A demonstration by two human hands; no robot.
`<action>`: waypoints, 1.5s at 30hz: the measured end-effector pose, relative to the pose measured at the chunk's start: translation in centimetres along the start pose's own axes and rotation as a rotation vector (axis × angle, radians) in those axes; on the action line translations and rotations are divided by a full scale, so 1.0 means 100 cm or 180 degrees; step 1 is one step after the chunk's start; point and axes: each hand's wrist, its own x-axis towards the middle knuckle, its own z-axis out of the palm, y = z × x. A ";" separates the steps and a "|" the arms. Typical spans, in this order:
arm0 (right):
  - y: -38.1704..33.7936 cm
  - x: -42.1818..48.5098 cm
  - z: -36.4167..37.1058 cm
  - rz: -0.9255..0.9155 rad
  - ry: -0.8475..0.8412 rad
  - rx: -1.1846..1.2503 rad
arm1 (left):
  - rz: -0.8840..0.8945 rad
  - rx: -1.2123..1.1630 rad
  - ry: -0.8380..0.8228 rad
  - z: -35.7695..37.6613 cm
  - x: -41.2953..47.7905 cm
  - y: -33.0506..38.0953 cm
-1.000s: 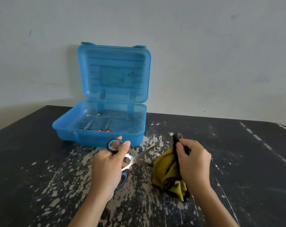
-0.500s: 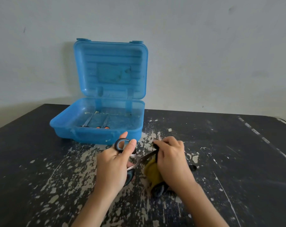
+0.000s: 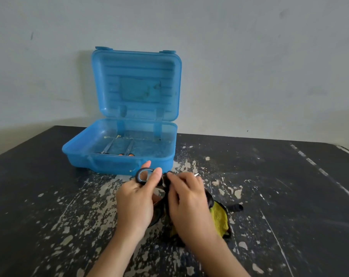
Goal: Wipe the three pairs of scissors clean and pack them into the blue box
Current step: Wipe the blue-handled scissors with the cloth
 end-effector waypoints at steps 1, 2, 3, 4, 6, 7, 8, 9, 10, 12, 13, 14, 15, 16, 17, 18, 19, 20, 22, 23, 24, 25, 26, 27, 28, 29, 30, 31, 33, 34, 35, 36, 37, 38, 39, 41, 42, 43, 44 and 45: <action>0.008 0.003 -0.001 0.0103 0.0023 -0.0007 | 0.0005 -0.0026 -0.0010 0.000 -0.001 0.001; 0.016 0.008 -0.005 0.0278 0.0037 -0.0005 | 0.0007 -0.0017 -0.0017 0.001 -0.002 0.001; 0.024 0.012 -0.009 0.0465 0.0036 -0.0020 | -0.0023 0.0033 -0.0023 0.002 -0.004 0.002; 0.032 0.015 -0.012 0.0633 0.0006 -0.0042 | -0.0049 0.0083 -0.0059 0.003 -0.006 0.003; 0.044 0.015 -0.019 0.0880 0.0083 -0.0022 | -0.0103 0.0116 -0.0080 0.005 -0.008 0.003; 0.044 0.014 -0.024 0.0946 0.0217 0.0003 | -0.0141 0.0086 -0.0055 0.006 -0.007 0.003; 0.040 0.015 -0.027 0.0940 0.0417 0.0045 | -0.0150 0.0031 -0.0046 0.006 -0.006 0.003; 0.032 0.015 -0.029 0.0856 0.0579 0.0117 | -0.0121 0.0018 -0.0047 0.006 -0.005 0.001; 0.022 0.014 -0.028 0.0705 0.0623 0.0188 | -0.0079 0.0025 -0.0054 0.006 -0.004 0.000; 0.001 0.005 -0.015 0.0357 0.0407 0.0318 | -0.0016 0.0012 0.0017 0.005 -0.002 -0.001; -0.007 0.000 -0.007 0.0274 0.0221 0.0407 | -0.0038 0.0001 0.0092 0.004 -0.001 -0.003; -0.011 -0.005 0.000 0.0220 0.0075 0.0478 | -0.0105 -0.0048 0.0183 0.004 0.001 -0.005; -0.013 -0.009 0.004 0.0172 0.0005 0.0528 | -0.0200 -0.0174 0.0270 0.004 0.003 -0.007; -0.012 -0.012 0.006 0.0147 -0.0014 0.0605 | -0.0285 -0.0284 0.0349 0.003 0.005 -0.008; -0.011 -0.014 0.006 0.0129 -0.0025 0.0705 | -0.0362 -0.0362 0.0445 0.002 0.005 -0.007; -0.010 -0.016 0.005 0.0078 -0.0048 0.0803 | -0.0408 -0.0409 0.0535 0.001 0.007 -0.005; -0.009 -0.018 0.004 0.0004 -0.0091 0.0878 | -0.0441 -0.0521 0.0642 0.000 0.009 -0.005; -0.010 -0.020 0.003 -0.0058 -0.0116 0.0893 | -0.0457 -0.0642 0.0698 -0.002 0.012 -0.006; -0.009 -0.019 0.002 -0.0046 -0.0005 0.0832 | -0.0547 -0.0746 0.0743 -0.005 0.016 -0.005; -0.009 -0.016 0.001 0.0001 0.0128 0.0794 | -0.0552 -0.0748 0.0731 -0.006 0.017 -0.005; -0.008 -0.014 0.000 0.0028 0.0261 0.0738 | -0.0514 -0.0712 0.0693 -0.007 0.018 -0.007; -0.007 -0.011 -0.002 -0.0004 0.0329 0.0661 | -0.0492 -0.0666 0.0643 -0.007 0.017 -0.007; -0.005 -0.010 -0.002 -0.0105 0.0316 0.0554 | -0.0428 -0.0646 0.0560 -0.006 0.016 -0.007; -0.003 -0.011 -0.002 -0.0232 0.0234 0.0398 | -0.0388 -0.0618 0.0479 -0.005 0.015 -0.007; -0.002 -0.012 -0.001 -0.0314 0.0137 0.0203 | -0.0342 -0.0581 0.0398 -0.004 0.014 -0.007; 0.001 -0.012 0.000 -0.0340 0.0070 0.0024 | -0.0344 -0.0541 0.0343 -0.004 0.014 -0.006; 0.005 -0.010 0.000 -0.0292 0.0085 -0.0093 | -0.0335 -0.0553 0.0280 -0.004 0.014 -0.006; 0.010 -0.007 0.000 -0.0179 0.0148 -0.0131 | -0.0323 -0.0558 0.0233 -0.005 0.013 -0.005; 0.019 0.000 -0.002 0.0126 0.0305 -0.0101 | -0.0307 -0.0550 0.0122 -0.005 0.012 -0.003; 0.024 0.003 -0.002 0.0245 0.0320 -0.0086 | -0.0339 -0.0529 0.0094 -0.004 0.011 -0.002; 0.027 0.005 -0.002 0.0373 0.0250 -0.0067 | -0.0364 -0.0497 0.0081 -0.003 0.010 -0.001; 0.030 0.009 -0.003 0.0561 0.0148 -0.0037 | -0.0366 -0.0482 0.0065 -0.003 0.009 -0.002; 0.033 0.013 -0.006 0.0788 0.0009 -0.0004 | -0.0354 -0.0464 0.0053 -0.004 0.009 -0.002; 0.038 0.016 -0.008 0.1086 -0.0167 0.0038 | -0.0333 -0.0453 0.0053 -0.004 0.010 -0.002; 0.043 0.019 -0.013 0.1396 -0.0286 0.0102 | -0.0305 -0.0453 0.0067 -0.005 0.011 -0.003; 0.050 0.025 -0.022 0.1885 -0.0190 0.0403 | -0.0265 -0.0504 0.0127 -0.007 0.013 -0.006; 0.050 0.027 -0.027 0.2076 -0.0067 0.0755 | -0.0225 -0.0548 0.0146 -0.008 0.014 -0.006; 0.046 0.029 -0.033 0.2241 -0.0007 0.1246 | -0.0156 -0.0553 0.0157 -0.008 0.014 -0.005; 0.039 0.030 -0.038 0.2427 -0.0056 0.1794 | -0.0080 -0.0532 0.0151 -0.007 0.012 -0.004; 0.032 0.030 -0.041 0.2611 -0.0193 0.2315 | 0.0008 -0.0499 0.0126 -0.007 0.010 -0.001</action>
